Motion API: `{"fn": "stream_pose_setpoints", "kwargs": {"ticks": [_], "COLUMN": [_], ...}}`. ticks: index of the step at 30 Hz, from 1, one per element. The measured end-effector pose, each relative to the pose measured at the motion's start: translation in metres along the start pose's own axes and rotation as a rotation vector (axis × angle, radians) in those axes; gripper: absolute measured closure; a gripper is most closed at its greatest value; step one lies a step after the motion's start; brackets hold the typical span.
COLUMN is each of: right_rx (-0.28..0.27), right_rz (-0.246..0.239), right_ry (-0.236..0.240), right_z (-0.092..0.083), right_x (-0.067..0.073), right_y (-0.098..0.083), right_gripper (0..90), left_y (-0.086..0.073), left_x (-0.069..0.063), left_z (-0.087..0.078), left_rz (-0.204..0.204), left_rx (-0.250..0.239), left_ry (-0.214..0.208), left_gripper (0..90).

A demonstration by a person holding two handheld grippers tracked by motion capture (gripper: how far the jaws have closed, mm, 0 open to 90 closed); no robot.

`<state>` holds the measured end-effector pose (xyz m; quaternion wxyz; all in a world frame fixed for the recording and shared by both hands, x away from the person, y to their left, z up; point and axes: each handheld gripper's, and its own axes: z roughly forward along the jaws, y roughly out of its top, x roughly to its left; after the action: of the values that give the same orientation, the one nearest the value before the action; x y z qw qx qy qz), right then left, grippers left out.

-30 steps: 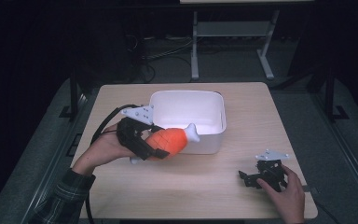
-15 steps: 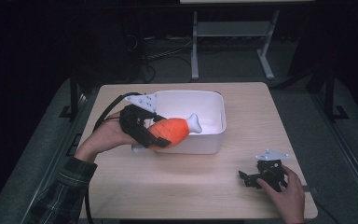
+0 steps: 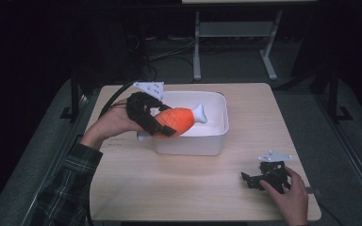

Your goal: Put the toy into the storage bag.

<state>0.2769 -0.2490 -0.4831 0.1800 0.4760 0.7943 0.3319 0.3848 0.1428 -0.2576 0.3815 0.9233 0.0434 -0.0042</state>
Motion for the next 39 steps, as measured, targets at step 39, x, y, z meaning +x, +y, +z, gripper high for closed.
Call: {"fn": "stream_pose_setpoints", "kwargs": {"ticks": [39], "right_rx": [0.000], "right_rz": [0.002], "right_ry": [0.002], "right_z": [0.000], "right_x": [0.000], "right_y": [0.000], "right_gripper": [0.0], "left_y": [0.012], "left_x": [0.060], "left_z": [0.067], "left_rz": [0.053], "left_rx": [0.134], "left_ry": [-0.123], "left_gripper": [22.8]}}
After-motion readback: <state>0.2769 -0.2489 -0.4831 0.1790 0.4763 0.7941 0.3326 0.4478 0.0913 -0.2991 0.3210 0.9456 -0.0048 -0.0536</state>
